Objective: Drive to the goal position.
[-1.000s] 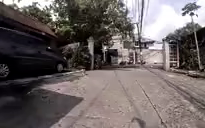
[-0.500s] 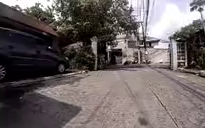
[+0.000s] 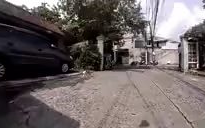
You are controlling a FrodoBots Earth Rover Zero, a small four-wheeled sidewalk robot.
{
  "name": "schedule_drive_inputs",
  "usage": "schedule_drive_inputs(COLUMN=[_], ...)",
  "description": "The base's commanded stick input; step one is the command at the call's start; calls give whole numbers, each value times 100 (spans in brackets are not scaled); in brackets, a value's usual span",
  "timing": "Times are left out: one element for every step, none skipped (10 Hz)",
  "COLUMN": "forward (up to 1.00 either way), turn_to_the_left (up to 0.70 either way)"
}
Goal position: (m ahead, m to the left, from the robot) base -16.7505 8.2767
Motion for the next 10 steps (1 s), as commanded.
schedule_drive_inputs(forward=[70, 70, 70, 70, 70, 70, 70, 70, 70, 70], turn_to_the_left=[0, 0, 0, 0, 0, 0, 0, 0, 0, 0])
